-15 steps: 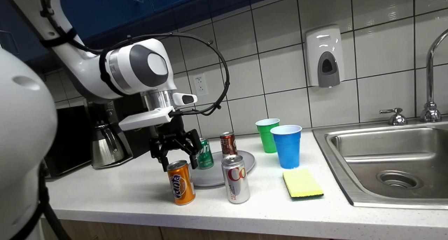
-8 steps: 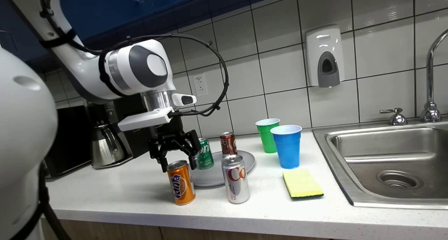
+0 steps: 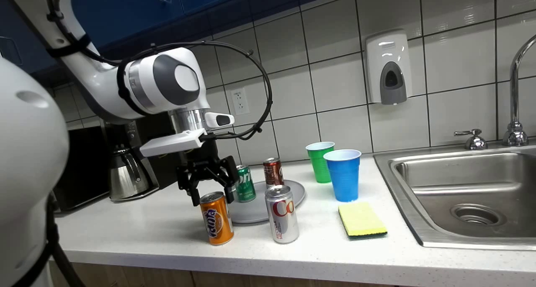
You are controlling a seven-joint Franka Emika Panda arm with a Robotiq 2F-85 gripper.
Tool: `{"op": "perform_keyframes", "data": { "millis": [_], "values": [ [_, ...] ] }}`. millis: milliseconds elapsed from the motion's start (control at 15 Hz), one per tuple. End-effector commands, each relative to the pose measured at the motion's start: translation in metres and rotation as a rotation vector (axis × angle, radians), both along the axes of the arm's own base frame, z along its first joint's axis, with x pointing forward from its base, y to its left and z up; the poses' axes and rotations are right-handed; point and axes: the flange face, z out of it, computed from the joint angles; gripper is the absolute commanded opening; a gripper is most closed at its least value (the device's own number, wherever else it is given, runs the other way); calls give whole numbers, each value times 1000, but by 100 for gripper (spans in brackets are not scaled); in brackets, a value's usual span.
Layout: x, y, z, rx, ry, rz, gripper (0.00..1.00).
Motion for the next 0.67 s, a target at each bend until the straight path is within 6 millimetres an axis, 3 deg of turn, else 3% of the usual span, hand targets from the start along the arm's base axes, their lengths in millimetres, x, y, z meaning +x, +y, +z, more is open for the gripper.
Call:
{"op": "perform_keyframes", "data": {
  "millis": [0,600],
  "values": [
    [-2,4,3,4,8,-16,100],
    [0,0,0,7,2,-9,100]
  ]
}}
